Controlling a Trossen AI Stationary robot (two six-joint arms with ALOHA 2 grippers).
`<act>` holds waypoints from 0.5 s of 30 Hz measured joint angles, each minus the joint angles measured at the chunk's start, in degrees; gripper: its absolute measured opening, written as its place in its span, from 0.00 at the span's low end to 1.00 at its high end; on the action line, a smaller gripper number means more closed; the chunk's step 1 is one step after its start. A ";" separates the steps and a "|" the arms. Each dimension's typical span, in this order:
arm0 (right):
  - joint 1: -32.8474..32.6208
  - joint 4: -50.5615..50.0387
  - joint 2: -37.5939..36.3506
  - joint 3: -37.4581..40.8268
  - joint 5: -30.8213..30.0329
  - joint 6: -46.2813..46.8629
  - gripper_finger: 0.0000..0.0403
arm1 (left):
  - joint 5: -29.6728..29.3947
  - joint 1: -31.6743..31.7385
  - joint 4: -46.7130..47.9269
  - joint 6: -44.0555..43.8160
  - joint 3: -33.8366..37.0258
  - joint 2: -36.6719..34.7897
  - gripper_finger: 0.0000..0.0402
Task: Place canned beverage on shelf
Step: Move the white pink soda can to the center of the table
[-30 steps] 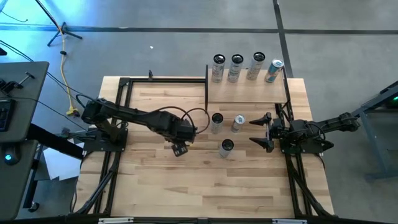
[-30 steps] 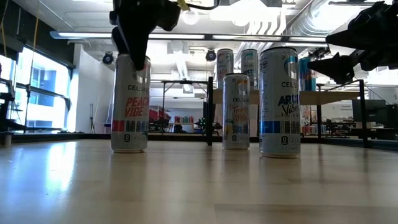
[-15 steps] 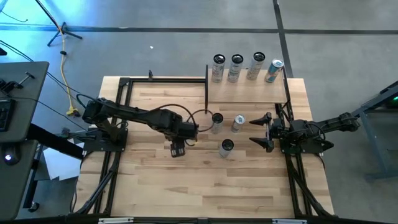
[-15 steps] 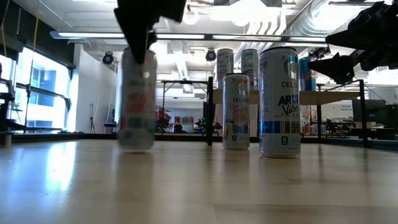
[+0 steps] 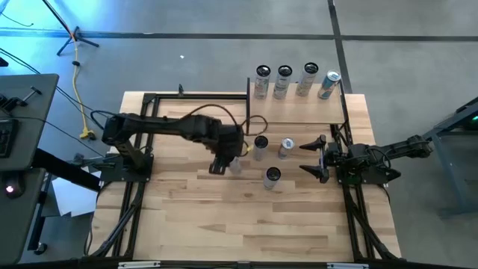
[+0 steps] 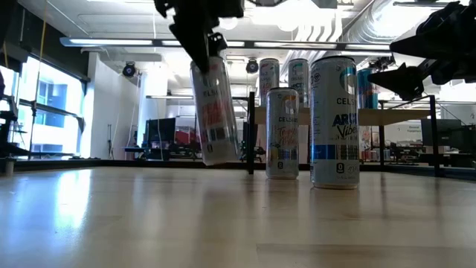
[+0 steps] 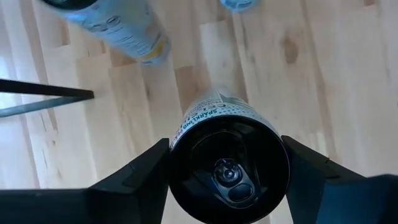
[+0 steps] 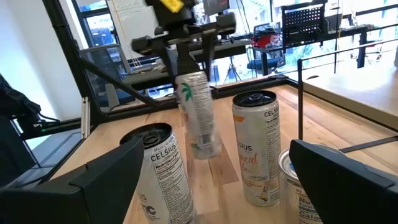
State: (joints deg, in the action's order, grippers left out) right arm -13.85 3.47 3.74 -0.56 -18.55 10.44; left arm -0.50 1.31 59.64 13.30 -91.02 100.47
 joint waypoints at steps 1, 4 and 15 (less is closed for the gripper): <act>-0.02 -0.01 -0.02 -0.02 0.05 0.00 0.97 | 0.45 0.55 0.01 0.32 -0.02 0.29 0.54; 0.01 0.02 -0.02 0.00 0.02 0.00 0.97 | 1.85 2.08 0.16 0.79 -0.05 1.35 0.55; -0.01 0.00 0.42 0.00 -0.06 0.00 0.97 | 3.04 5.76 0.58 2.86 -0.59 3.82 0.56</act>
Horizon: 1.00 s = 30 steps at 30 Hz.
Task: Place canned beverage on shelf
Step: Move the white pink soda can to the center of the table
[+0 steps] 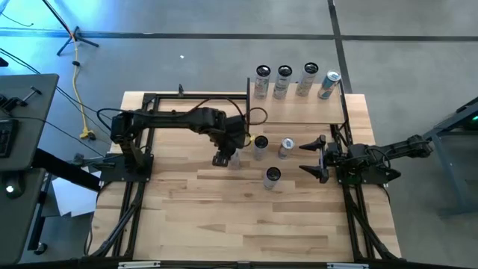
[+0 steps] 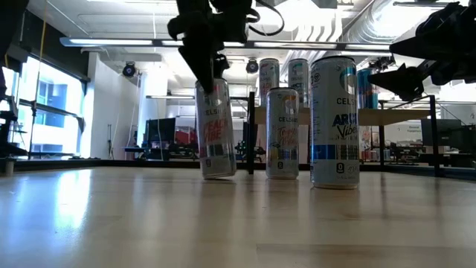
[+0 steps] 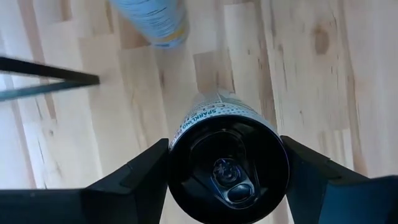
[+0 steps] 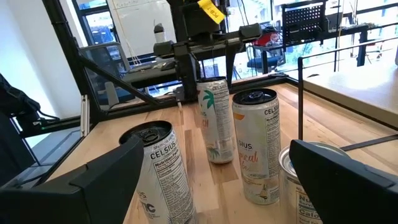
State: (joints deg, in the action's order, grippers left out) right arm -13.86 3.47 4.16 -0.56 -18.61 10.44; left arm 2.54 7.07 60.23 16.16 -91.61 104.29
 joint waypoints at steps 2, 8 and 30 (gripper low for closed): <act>-0.01 0.02 0.00 -0.01 0.00 0.00 0.97 | -0.04 0.54 0.20 -2.04 0.00 0.00 0.56; 0.00 0.01 0.00 0.00 -0.02 0.00 0.97 | -0.23 1.32 -0.21 -6.72 0.00 0.00 0.56; -0.01 0.00 0.00 0.00 -0.11 0.00 0.97 | -1.37 0.69 3.07 -7.99 0.17 -0.09 0.74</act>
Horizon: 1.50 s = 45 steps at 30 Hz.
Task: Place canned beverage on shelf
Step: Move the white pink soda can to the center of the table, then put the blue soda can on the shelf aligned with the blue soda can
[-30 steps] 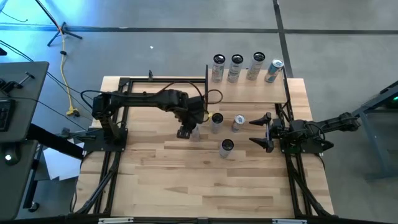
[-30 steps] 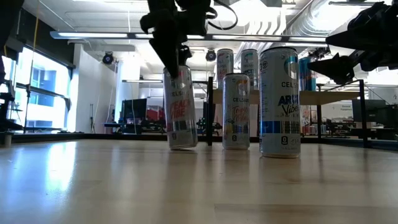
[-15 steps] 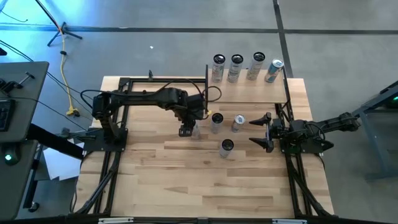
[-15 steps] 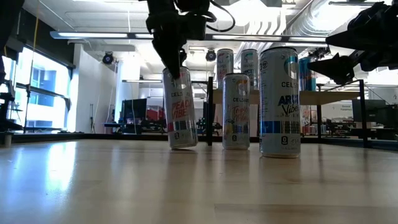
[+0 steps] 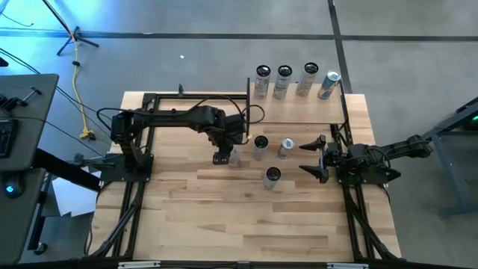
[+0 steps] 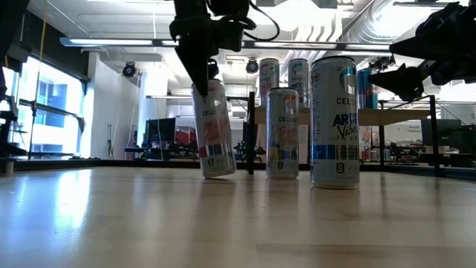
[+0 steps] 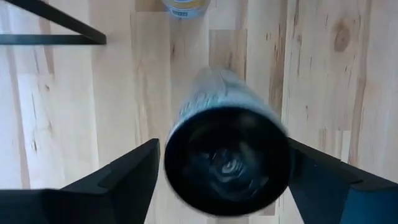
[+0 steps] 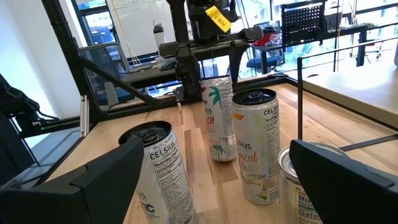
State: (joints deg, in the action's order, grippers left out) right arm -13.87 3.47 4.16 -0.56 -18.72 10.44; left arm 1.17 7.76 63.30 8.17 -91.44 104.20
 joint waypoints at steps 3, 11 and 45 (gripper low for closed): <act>0.00 0.00 0.00 0.00 -0.06 0.00 0.97 | 0.01 -0.75 -0.22 1.53 0.00 0.00 0.76; 0.02 0.02 -0.02 0.00 -0.15 0.00 0.97 | -1.97 -1.79 -0.13 0.65 0.00 0.00 0.76; 0.01 0.02 -0.02 -0.01 0.11 0.00 0.97 | -30.27 -17.16 -48.19 -23.85 63.55 -59.26 0.76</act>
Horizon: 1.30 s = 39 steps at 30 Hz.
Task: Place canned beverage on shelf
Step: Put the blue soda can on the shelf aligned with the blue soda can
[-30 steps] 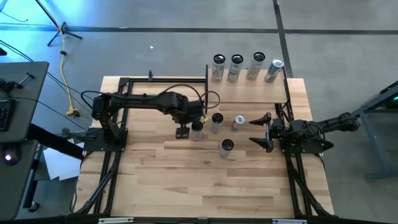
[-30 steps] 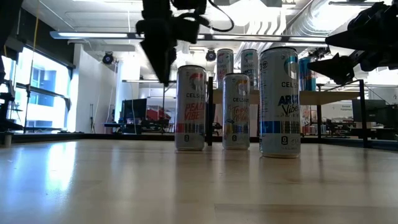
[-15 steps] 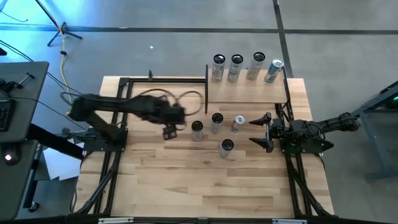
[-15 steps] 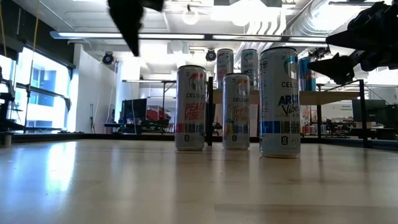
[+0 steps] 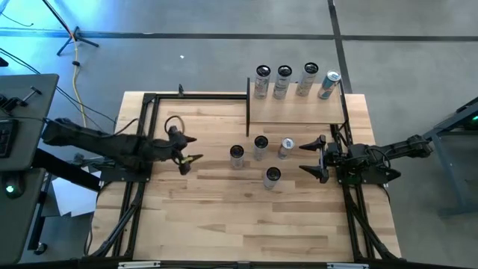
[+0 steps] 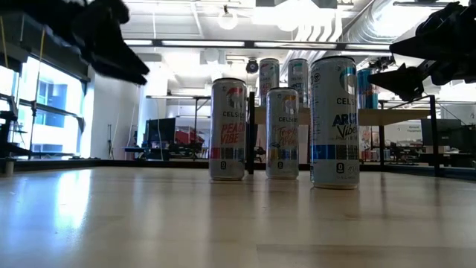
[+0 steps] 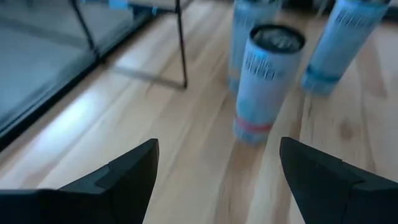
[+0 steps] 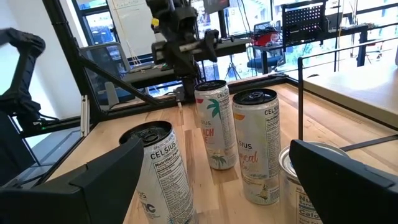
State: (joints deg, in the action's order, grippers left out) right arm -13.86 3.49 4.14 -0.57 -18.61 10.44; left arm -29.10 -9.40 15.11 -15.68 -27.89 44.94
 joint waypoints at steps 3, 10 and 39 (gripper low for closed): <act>0.00 0.00 0.00 -0.01 0.00 0.00 0.97 | 0.57 0.57 -17.87 5.50 10.22 -2.07 0.76; -0.01 0.00 0.00 0.01 -0.02 0.00 0.97 | 7.59 2.34 -42.94 11.46 23.17 -2.06 0.76; -0.01 -0.02 0.00 -0.01 -0.20 0.00 0.97 | 6.14 2.63 -39.95 5.78 27.22 -1.98 0.76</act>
State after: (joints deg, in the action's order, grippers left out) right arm -13.87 3.47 4.14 -0.58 -18.81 10.44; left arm -22.96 -6.76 -24.83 -9.90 -0.67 42.96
